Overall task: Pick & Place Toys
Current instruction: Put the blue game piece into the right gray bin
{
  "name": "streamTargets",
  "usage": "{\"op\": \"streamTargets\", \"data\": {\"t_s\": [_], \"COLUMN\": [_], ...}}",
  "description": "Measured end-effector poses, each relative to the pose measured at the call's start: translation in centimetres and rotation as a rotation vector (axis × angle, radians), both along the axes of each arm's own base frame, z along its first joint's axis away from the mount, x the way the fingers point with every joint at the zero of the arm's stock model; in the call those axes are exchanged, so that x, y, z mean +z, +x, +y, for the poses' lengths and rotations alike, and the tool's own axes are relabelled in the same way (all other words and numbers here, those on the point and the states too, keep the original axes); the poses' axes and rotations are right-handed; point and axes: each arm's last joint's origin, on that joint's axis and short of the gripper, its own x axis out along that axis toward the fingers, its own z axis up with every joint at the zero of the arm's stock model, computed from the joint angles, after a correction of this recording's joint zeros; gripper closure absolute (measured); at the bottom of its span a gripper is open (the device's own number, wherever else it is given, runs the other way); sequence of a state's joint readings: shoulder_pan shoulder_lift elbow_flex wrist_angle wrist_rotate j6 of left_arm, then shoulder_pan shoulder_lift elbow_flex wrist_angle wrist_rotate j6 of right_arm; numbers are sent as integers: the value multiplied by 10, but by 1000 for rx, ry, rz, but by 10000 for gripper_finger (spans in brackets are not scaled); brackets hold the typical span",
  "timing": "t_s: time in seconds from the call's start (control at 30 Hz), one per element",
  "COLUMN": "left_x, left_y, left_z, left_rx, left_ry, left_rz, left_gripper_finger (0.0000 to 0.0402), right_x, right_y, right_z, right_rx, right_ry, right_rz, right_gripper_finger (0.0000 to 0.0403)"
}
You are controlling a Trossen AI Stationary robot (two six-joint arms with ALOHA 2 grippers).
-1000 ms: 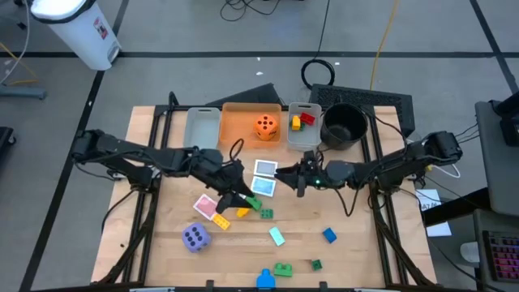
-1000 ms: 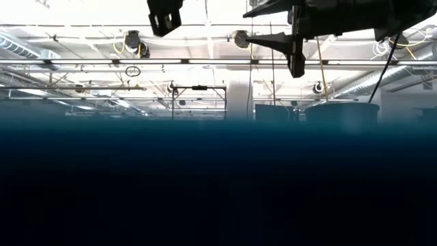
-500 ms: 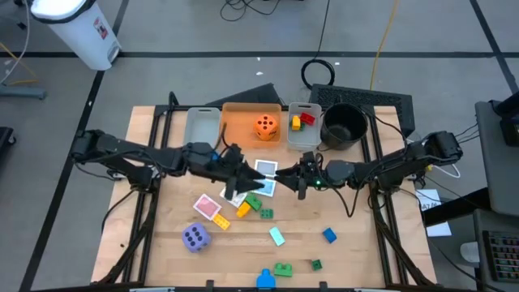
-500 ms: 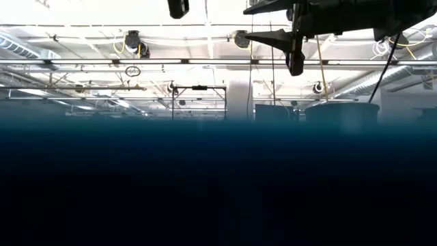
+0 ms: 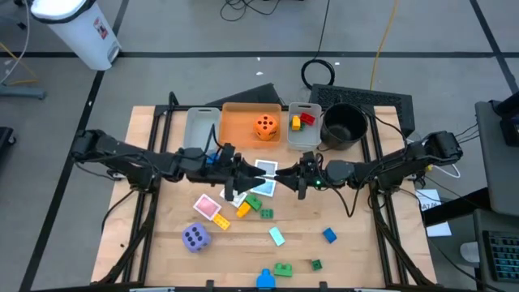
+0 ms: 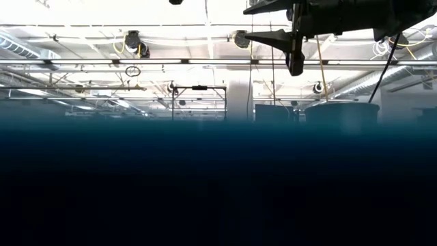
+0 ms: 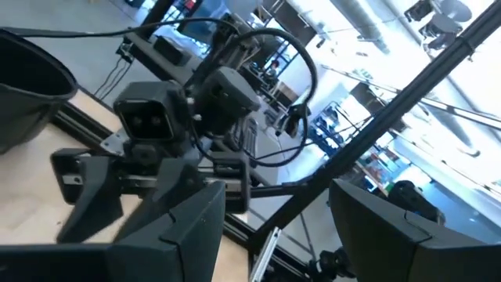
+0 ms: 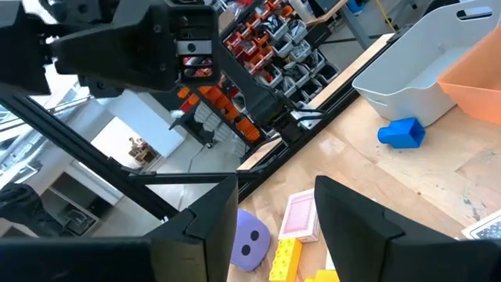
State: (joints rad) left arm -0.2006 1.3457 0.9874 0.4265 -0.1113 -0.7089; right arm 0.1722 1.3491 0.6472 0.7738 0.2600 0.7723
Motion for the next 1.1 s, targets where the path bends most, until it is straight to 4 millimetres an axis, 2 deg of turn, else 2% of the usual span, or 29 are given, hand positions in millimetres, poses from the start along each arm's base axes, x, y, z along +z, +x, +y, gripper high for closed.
{"op": "streamTargets", "data": {"t_s": [0.13, 0.37, 0.8, 1.1], "left_x": [5, 7, 12, 11], "left_y": [-2, -2, 2, 2], "left_z": [-8, -7, 23, 27], "left_rx": [-50, -69, -194, -268], "left_ry": [28, 17, -51, -52], "left_rz": [-53, -68, -114, -104], "left_gripper_finger": [165, 165, 165, 165], "right_x": [0, 0, 0, 9], "right_y": [0, 0, 0, 0], "right_z": [0, 0, 0, -4], "right_rx": [0, 0, 0, -7], "right_ry": [0, 0, 0, 34], "right_rz": [0, 0, 0, -91], "right_gripper_finger": [243, 243, 243, 243]}}
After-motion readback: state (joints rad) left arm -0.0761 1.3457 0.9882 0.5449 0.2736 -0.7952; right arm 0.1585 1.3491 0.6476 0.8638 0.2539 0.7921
